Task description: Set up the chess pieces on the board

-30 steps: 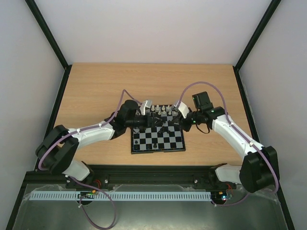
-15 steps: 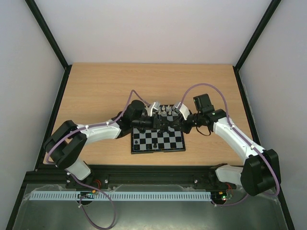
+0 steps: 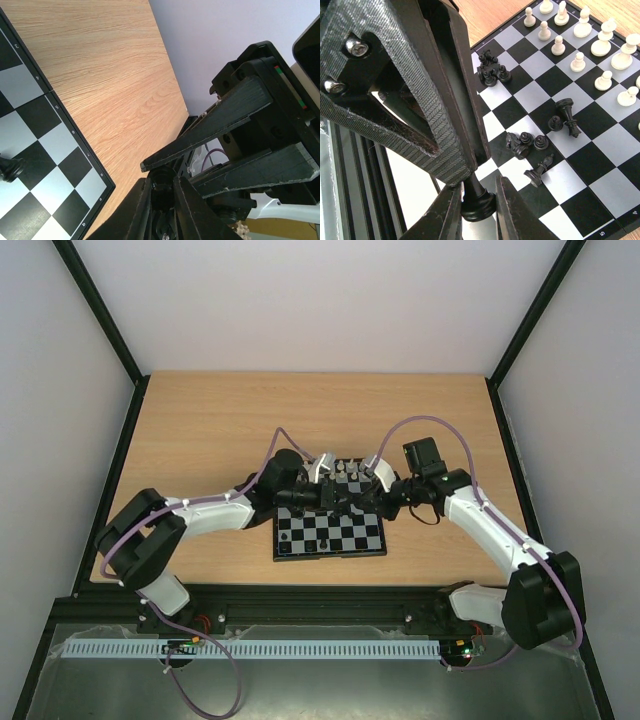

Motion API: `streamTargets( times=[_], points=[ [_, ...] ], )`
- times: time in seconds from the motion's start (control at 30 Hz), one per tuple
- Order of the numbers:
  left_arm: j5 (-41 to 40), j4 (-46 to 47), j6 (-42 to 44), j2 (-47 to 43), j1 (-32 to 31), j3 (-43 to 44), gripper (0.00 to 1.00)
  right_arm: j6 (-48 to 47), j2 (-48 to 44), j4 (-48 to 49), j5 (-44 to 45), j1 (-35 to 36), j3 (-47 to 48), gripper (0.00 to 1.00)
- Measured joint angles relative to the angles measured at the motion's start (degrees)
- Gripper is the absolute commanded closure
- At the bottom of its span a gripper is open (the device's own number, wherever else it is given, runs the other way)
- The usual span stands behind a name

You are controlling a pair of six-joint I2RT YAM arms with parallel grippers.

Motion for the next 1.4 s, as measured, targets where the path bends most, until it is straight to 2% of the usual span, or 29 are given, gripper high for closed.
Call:
streamTargets(
  times=[0.1,0.23,0.4,0.6,0.73,0.97,1.1,1.4],
  points=[
    [0.0,0.4,0.0,0.3,0.0,0.0,0.9,0.0,-0.1,0.0,-0.1,0.0,-0.1,0.86],
    [0.0,0.4,0.5,0.3,0.0,0.0,0.91,0.3,-0.3,-0.1,-0.1,-0.1,-0.2,0.59],
    [-1.8,-5.3,5.7,0.3,-0.7,3.7,0.91,0.3,-3.3,-1.9,-0.7,-0.7,-0.1,0.47],
    [-10.9,-20.2,18.0,0.3,-4.2,11.7,0.9,5.0,-8.1,-3.4,-3.9,-10.3,1.6,0.46],
    [-17.6,-28.5,24.8,0.4,-7.5,14.3,0.89,10.6,-8.3,-1.4,-3.2,-14.0,2.8,0.46],
    [-28.6,-40.7,34.0,5.6,-15.5,21.0,0.89,15.0,-9.7,4.2,5.6,-15.5,-2.5,0.46],
    [-33.4,-45.1,37.1,10.4,-19.5,25.6,0.89,15.4,-12.2,5.2,11.2,-15.6,-5.0,0.42],
    [-39.2,-50.8,41.0,18.0,-22.7,31.2,0.89,15.4,-13.2,7.8,18.7,-15.9,-5.6,0.42]
  ],
)
